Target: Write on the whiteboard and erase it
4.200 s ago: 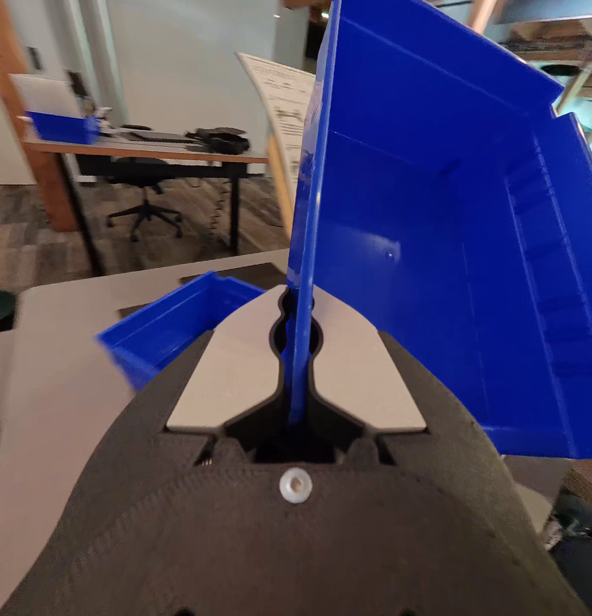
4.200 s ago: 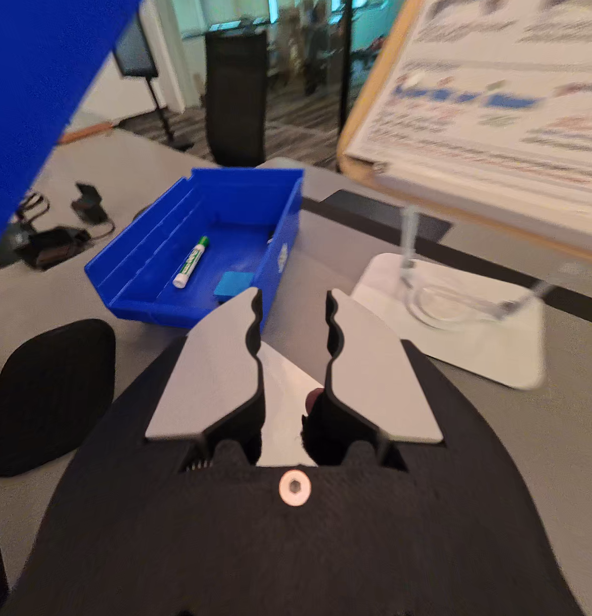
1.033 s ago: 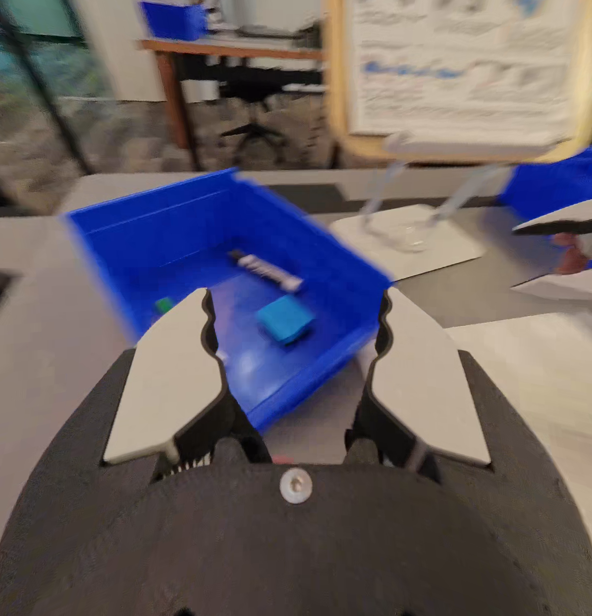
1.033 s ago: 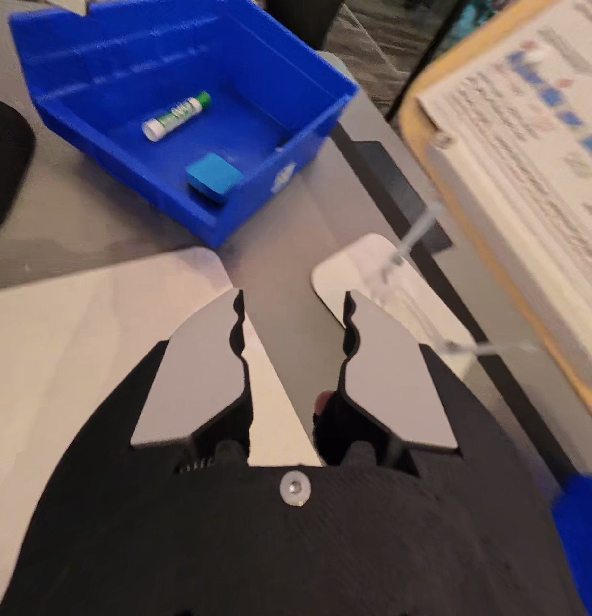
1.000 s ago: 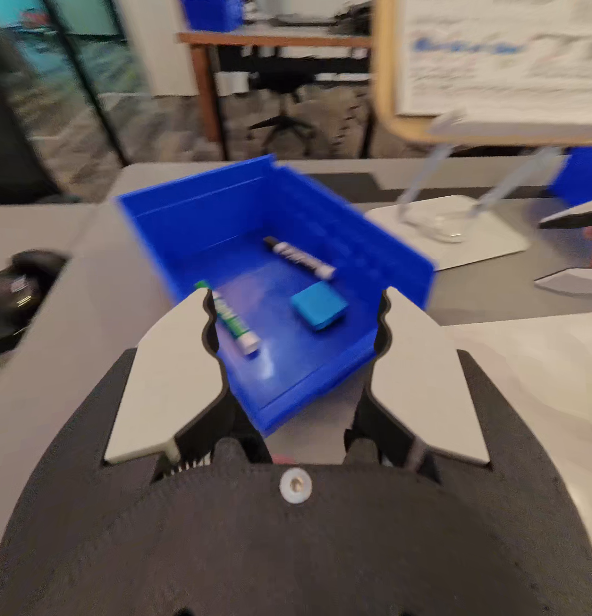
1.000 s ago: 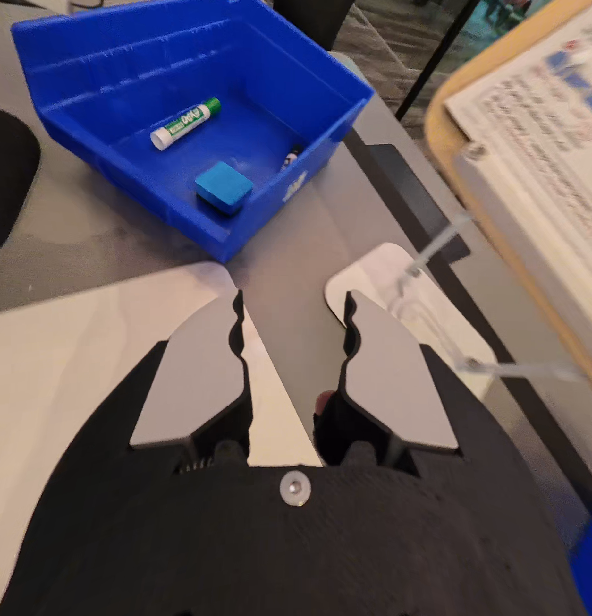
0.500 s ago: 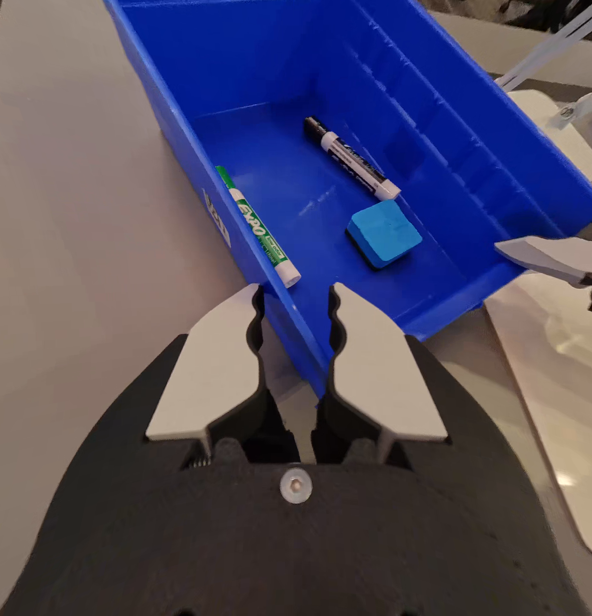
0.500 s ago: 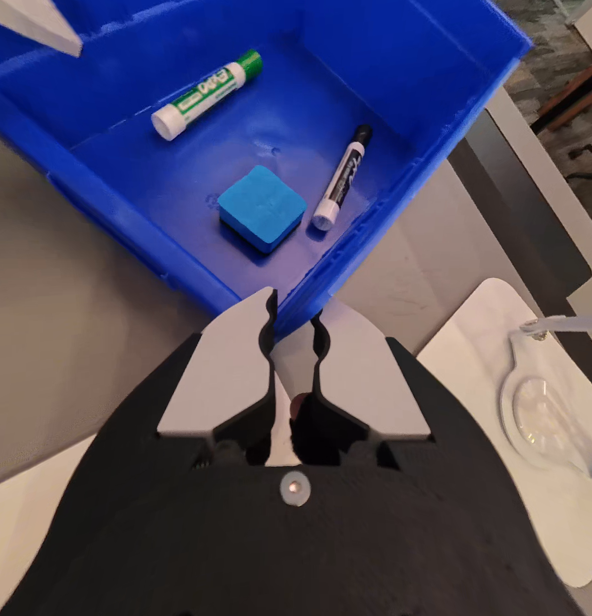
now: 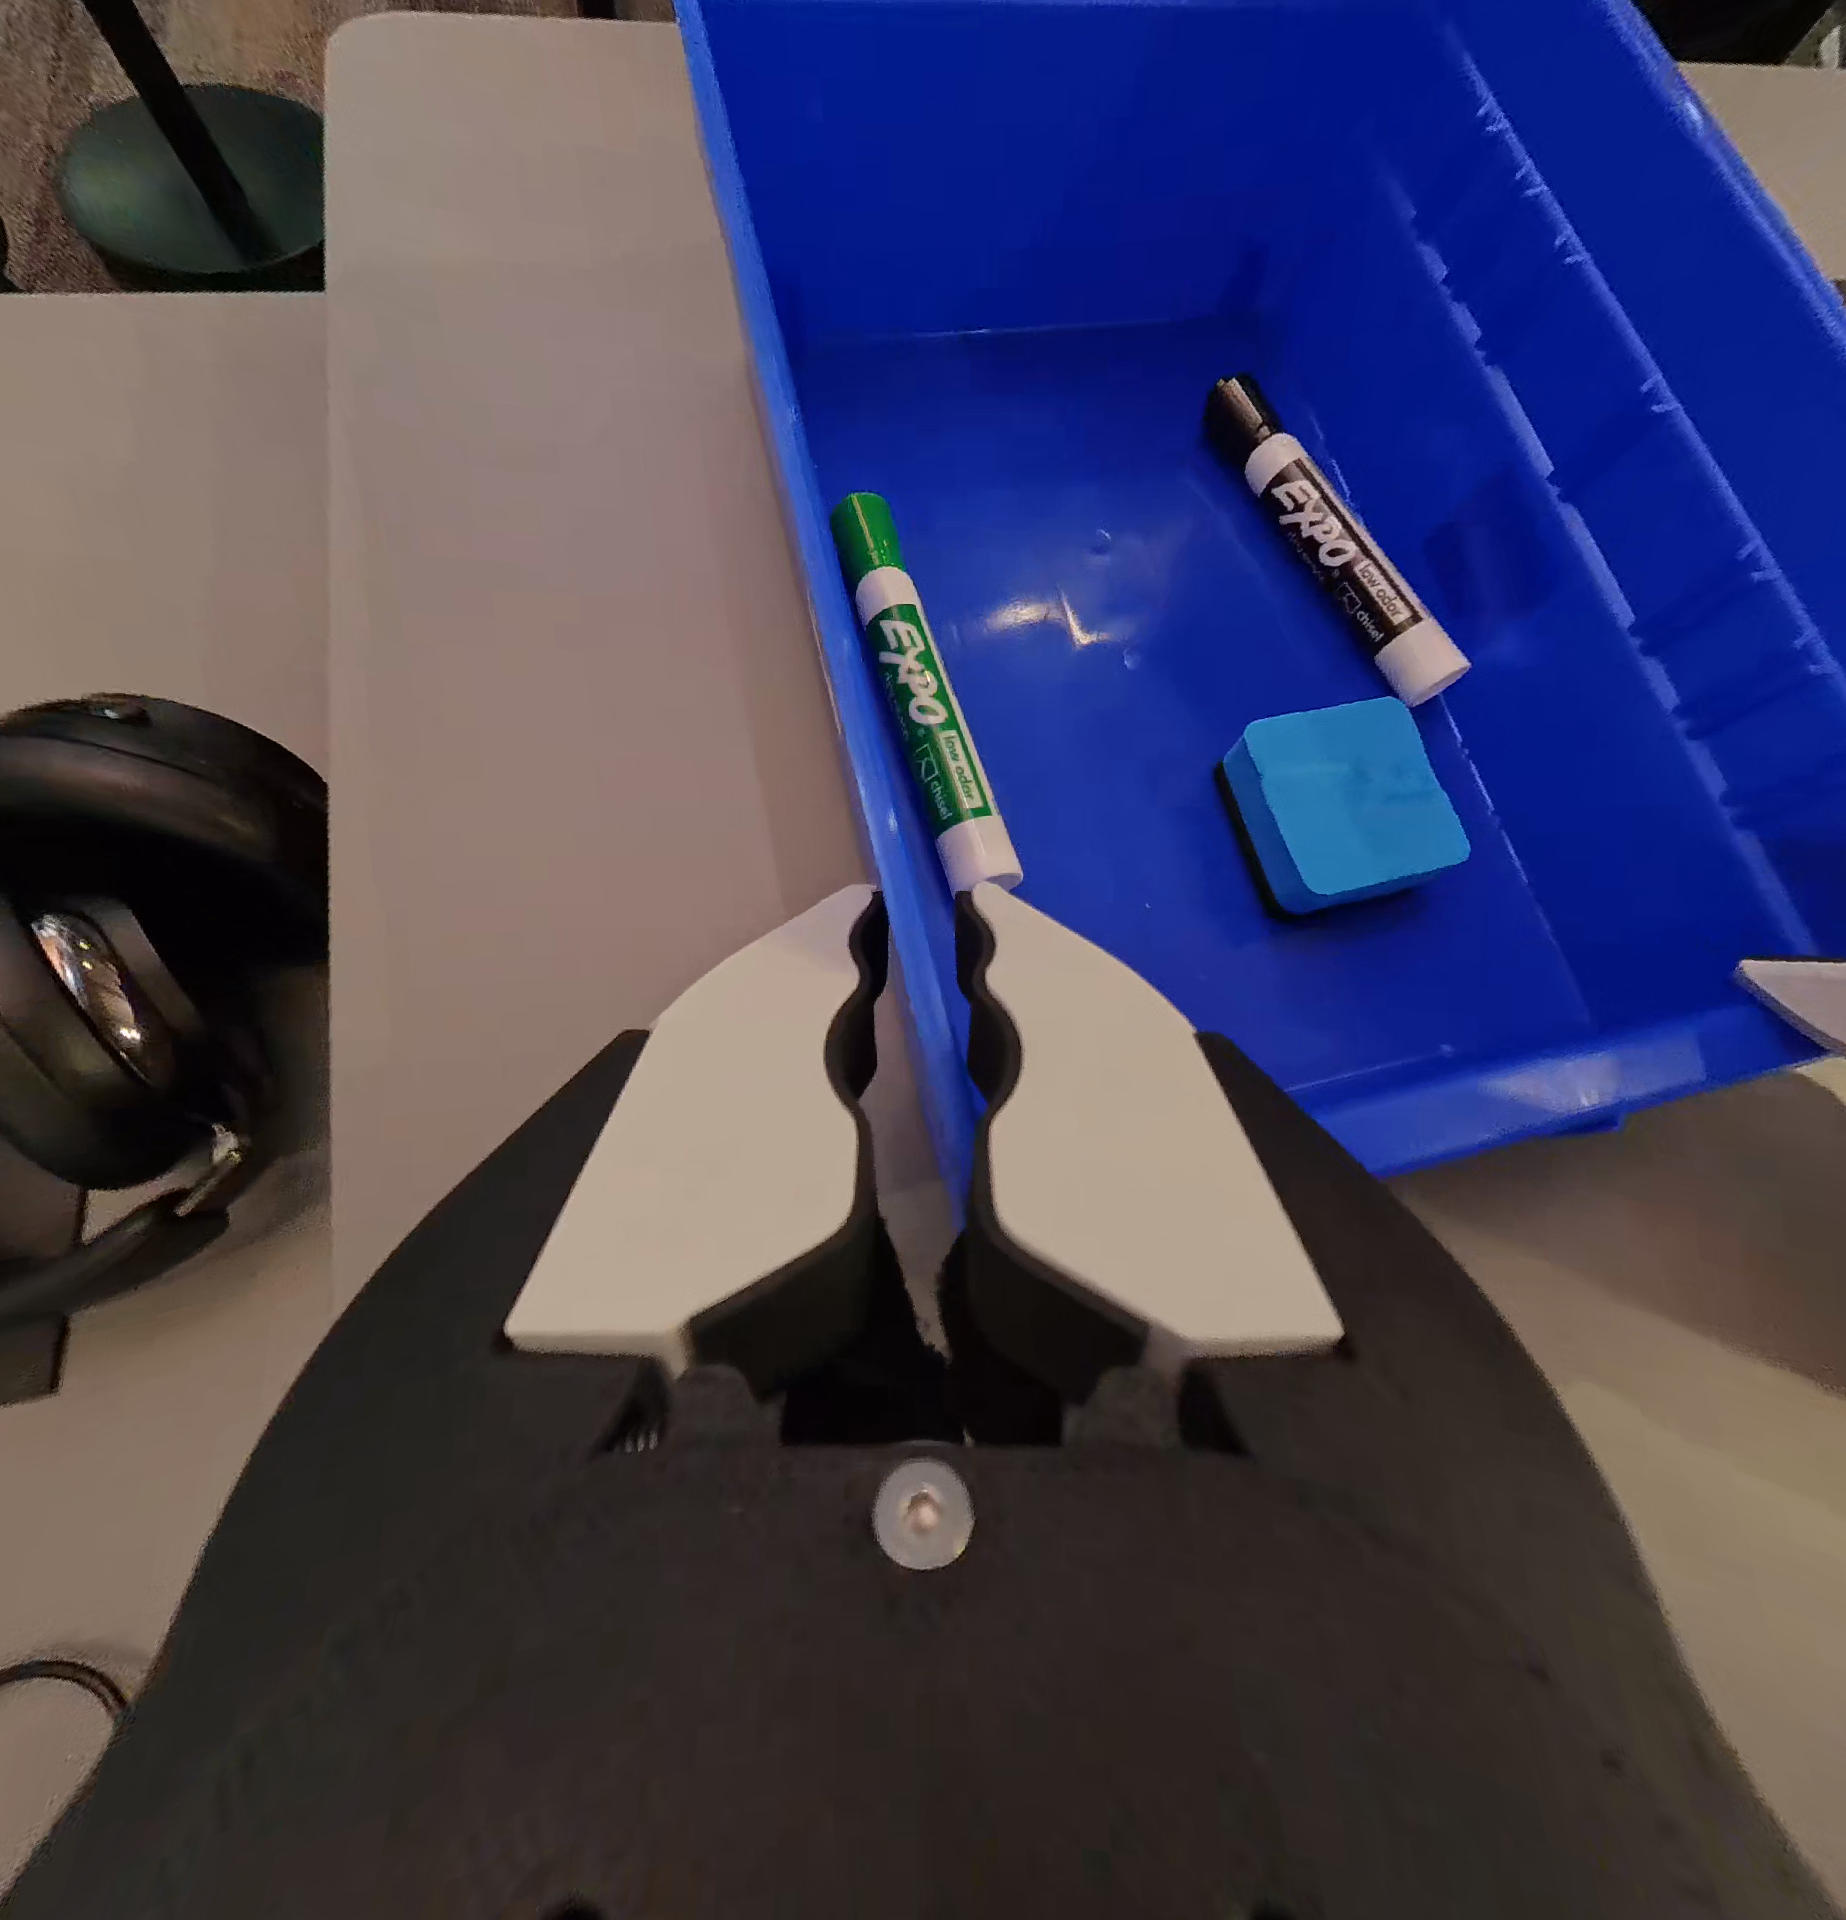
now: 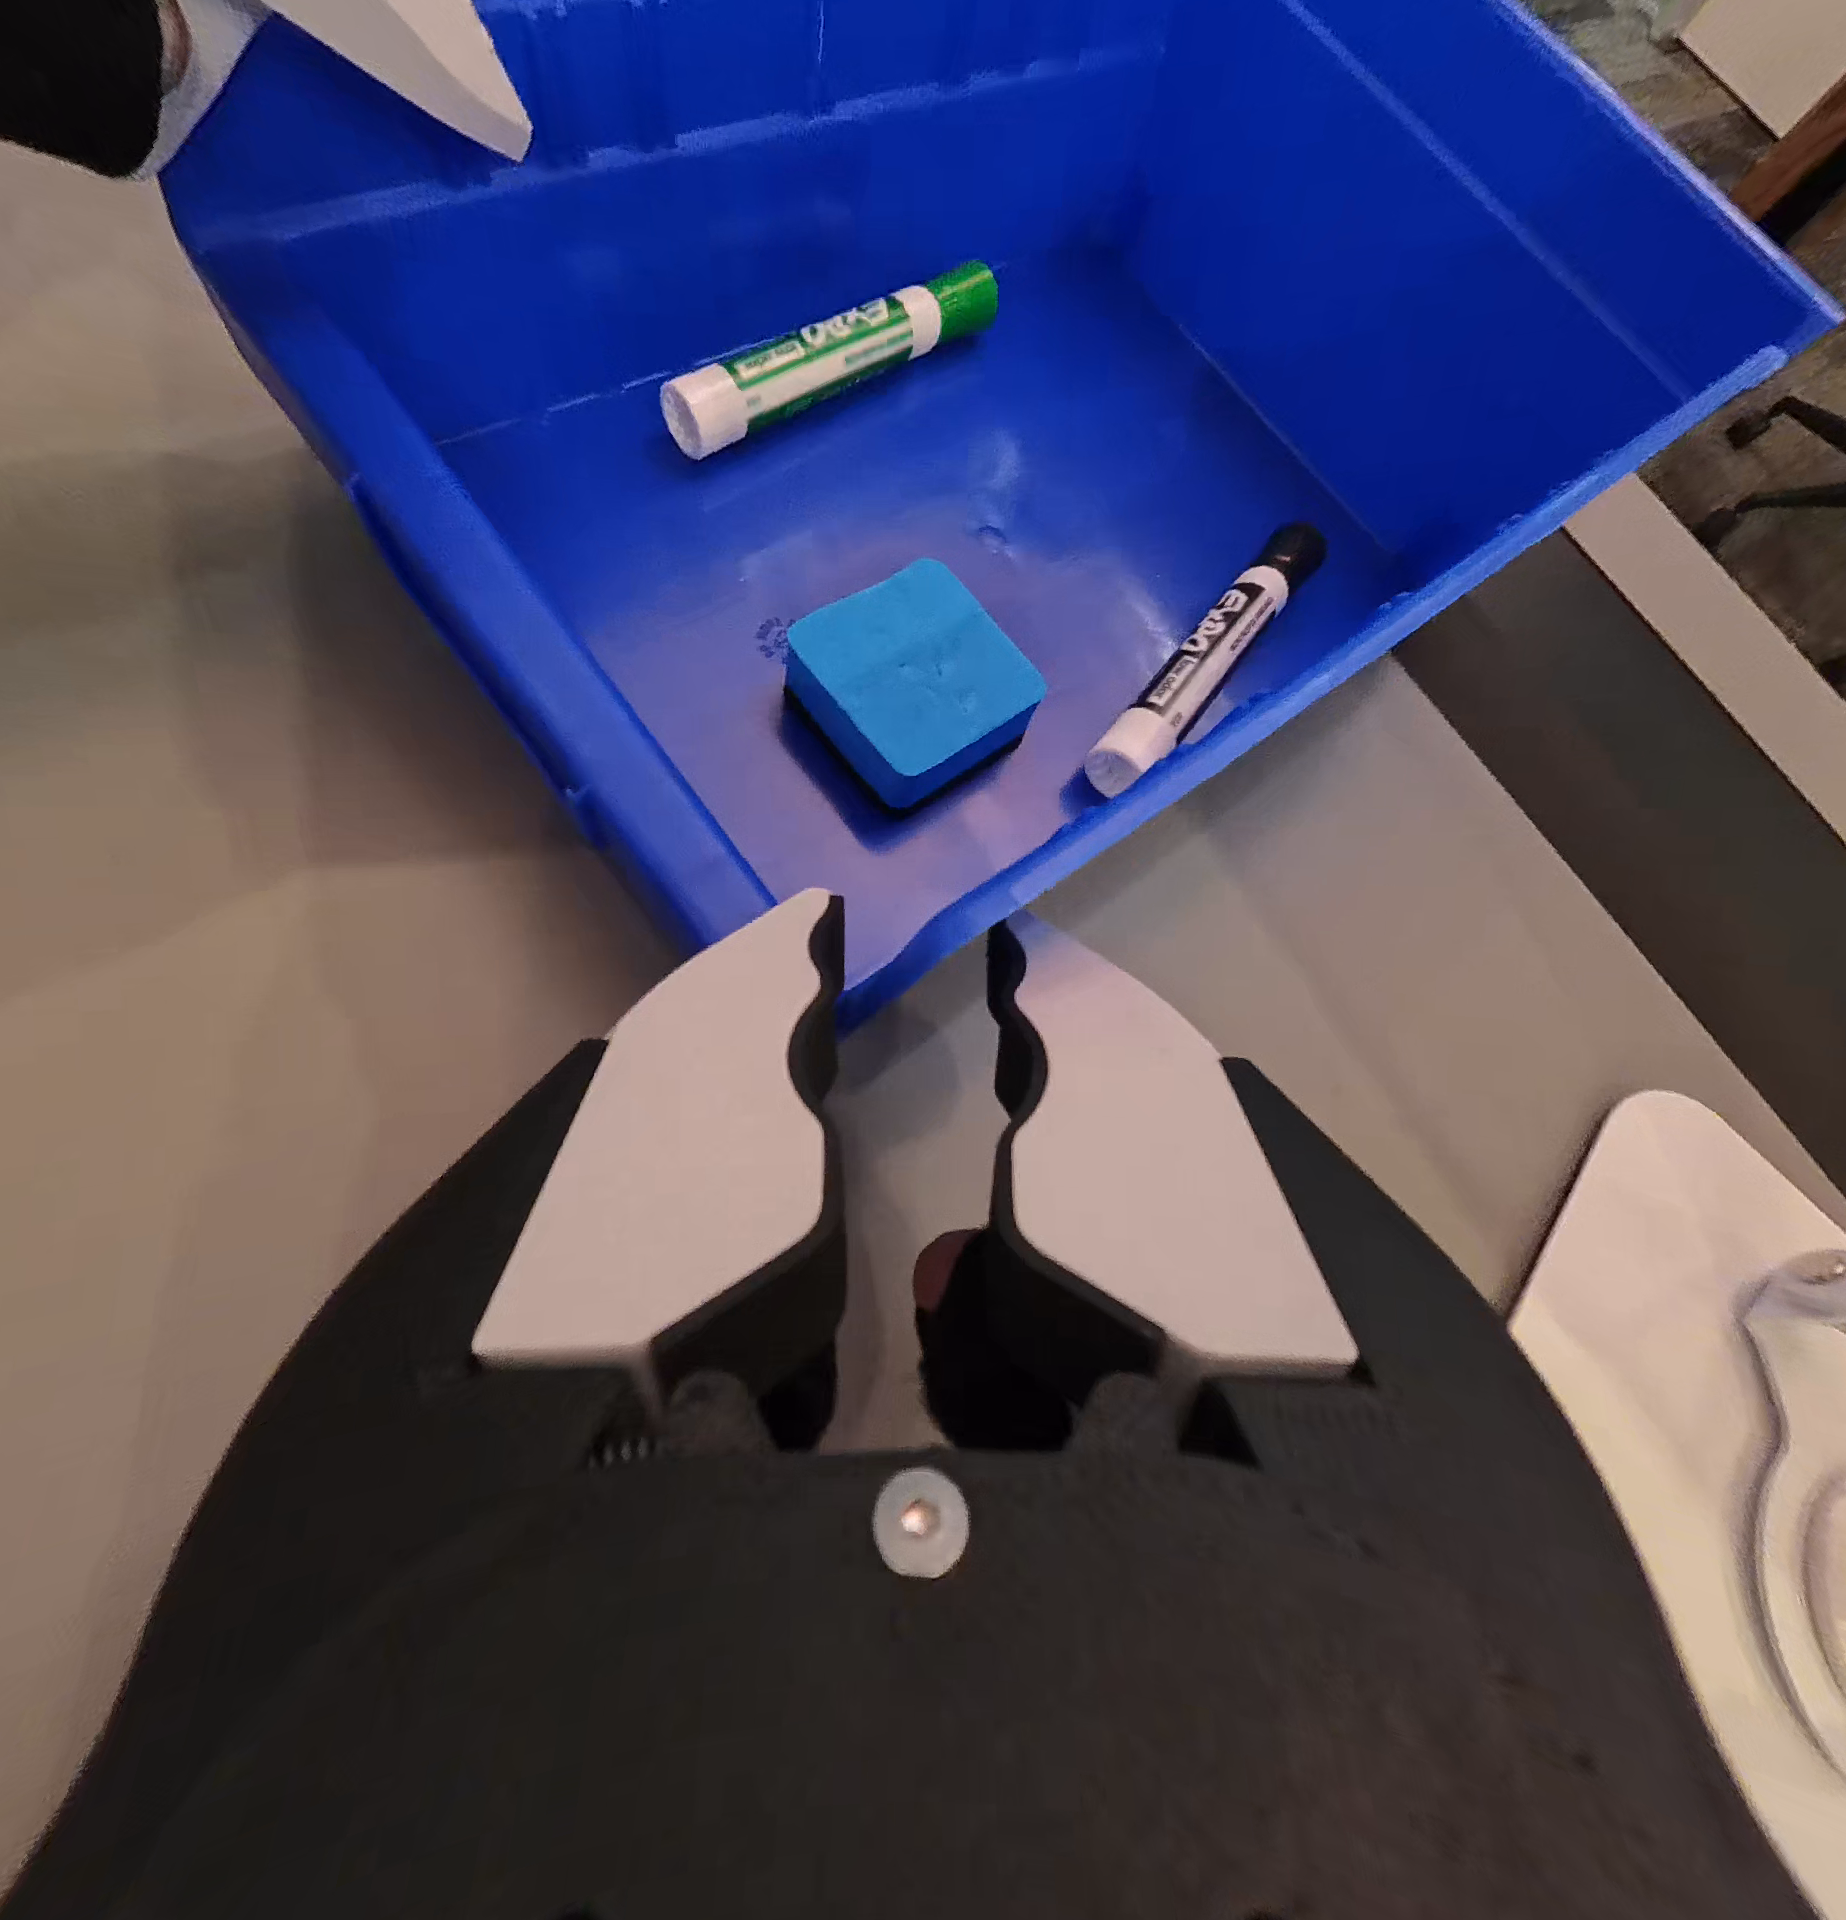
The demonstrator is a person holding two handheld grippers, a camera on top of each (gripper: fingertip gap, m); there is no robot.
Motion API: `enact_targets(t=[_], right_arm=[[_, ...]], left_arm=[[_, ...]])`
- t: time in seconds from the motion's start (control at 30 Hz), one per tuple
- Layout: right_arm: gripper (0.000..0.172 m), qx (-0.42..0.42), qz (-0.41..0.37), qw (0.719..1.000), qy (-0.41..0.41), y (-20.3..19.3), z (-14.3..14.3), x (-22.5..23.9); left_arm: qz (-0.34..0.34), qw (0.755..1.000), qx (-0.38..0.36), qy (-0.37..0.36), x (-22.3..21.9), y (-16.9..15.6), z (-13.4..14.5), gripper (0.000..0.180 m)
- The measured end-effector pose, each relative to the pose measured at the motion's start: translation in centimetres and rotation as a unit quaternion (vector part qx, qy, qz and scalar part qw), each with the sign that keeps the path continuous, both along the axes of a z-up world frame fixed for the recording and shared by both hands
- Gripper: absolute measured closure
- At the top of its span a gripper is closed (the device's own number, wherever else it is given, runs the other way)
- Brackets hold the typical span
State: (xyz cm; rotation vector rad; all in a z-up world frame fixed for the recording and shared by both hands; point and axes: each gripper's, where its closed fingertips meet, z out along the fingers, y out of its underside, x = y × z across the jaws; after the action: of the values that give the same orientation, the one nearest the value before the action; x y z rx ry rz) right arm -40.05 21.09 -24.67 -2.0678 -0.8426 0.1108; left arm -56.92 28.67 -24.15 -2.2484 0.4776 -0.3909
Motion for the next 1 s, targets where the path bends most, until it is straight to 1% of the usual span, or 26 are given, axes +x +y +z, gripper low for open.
enact_targets(t=[0.13,0.2,0.23,0.27,0.3,0.4,0.47,0.53,0.6,0.67,0.7,0.8,0.9,1.0], right_arm=[[0.145,0.008,-0.008,1.0,-0.006,1.6,0.0,-0.6],[0.143,-0.001,-0.012,1.0,0.003,2.1,0.1,-0.5],[0.128,0.001,-0.011,1.0,0.011,2.2,0.5,-0.3],[0.124,0.003,-0.011,1.0,0.013,2.1,1.0,0.1],[0.121,0.005,-0.004,1.0,0.019,1.7,1.7,0.6],[0.124,0.046,0.028,0.998,0.026,-0.5,5.1,2.9],[0.129,0.073,0.048,0.996,0.017,-2.3,7.1,5.3],[0.132,0.092,0.054,0.994,0.013,-3.9,8.7,8.3],[0.135,0.092,0.053,0.994,-0.001,-5.3,9.3,11.3],[0.136,0.105,0.035,0.994,-0.011,-6.2,10.1,14.2],[0.137,0.109,0.029,0.993,-0.017,-6.8,10.3,15.5],[0.139,0.119,0.009,0.993,-0.016,-8.7,10.8,18.1],[0.14,0.124,0.005,0.992,-0.017,-10.5,10.6,19.5],[0.141,0.116,0.004,0.993,-0.026,-12.1,9.4,20.9]], left_arm=[[0.001,1.0,0.003,0.008,-0.5,2.0,0.0,0.169],[-0.007,1.0,-0.009,-0.022,-0.5,2.2,0.3,0.166],[-0.005,0.999,-0.007,-0.043,-0.7,2.2,0.9,0.158],[0.003,0.999,0.007,-0.052,-1.2,2.3,1.7,0.148],[0.007,0.998,0.025,-0.051,-1.7,2.1,2.7,0.144],[-0.001,0.996,0.073,-0.05,-1.9,1.0,6.0,0.141],[-0.023,0.994,0.1,-0.035,-0.5,0.4,8.0,0.14],[-0.055,0.994,0.096,-0.012,1.9,0.2,8.8,0.137],[-0.094,0.992,0.079,0.002,5.0,0.5,8.8,0.136],[-0.111,0.991,0.069,0.012,7.6,1.8,8.5,0.136],[-0.118,0.991,0.059,0.014,8.9,2.6,8.2,0.136],[-0.14,0.99,-0.003,-0.002,12.2,5.0,6.2,0.134],[-0.173,0.982,-0.065,0.037,13.5,5.8,3.6,0.135],[-0.244,0.962,-0.095,0.084,13.5,4.5,2.5,0.129]])
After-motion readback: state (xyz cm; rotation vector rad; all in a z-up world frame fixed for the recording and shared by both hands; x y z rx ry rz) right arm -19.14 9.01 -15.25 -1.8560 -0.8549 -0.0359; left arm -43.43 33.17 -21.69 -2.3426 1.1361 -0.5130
